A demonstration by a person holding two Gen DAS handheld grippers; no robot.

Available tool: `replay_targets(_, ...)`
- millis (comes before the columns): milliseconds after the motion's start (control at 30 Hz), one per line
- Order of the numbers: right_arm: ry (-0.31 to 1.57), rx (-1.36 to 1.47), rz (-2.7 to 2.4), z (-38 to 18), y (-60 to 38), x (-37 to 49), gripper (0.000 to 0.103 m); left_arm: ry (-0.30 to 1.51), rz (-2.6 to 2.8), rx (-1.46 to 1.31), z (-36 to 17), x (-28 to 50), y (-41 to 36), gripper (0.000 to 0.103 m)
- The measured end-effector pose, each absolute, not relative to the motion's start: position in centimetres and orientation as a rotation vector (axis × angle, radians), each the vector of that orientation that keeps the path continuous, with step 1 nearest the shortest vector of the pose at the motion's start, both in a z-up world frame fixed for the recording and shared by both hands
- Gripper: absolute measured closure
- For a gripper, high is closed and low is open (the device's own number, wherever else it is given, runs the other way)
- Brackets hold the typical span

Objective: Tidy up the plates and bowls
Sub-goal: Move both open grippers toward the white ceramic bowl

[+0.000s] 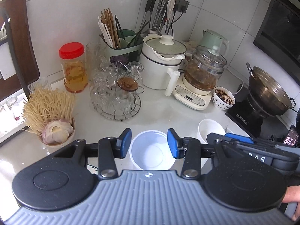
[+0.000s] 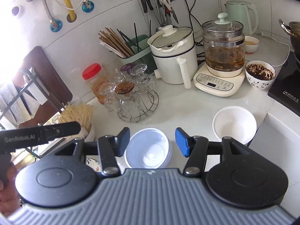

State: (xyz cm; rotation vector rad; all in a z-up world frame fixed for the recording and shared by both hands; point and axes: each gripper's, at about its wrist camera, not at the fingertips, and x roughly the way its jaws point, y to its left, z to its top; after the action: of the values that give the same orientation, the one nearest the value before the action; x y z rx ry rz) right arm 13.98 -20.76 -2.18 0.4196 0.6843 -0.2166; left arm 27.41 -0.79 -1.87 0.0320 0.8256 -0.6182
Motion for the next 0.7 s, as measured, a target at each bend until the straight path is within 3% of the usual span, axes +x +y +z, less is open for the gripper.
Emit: replay_targets(700,0.707,0.449,-0.234,-4.3,-32.8,16.7,0.046,0.873,-0.584,-0.006,-4.4,30.8,-11.9,0.055)
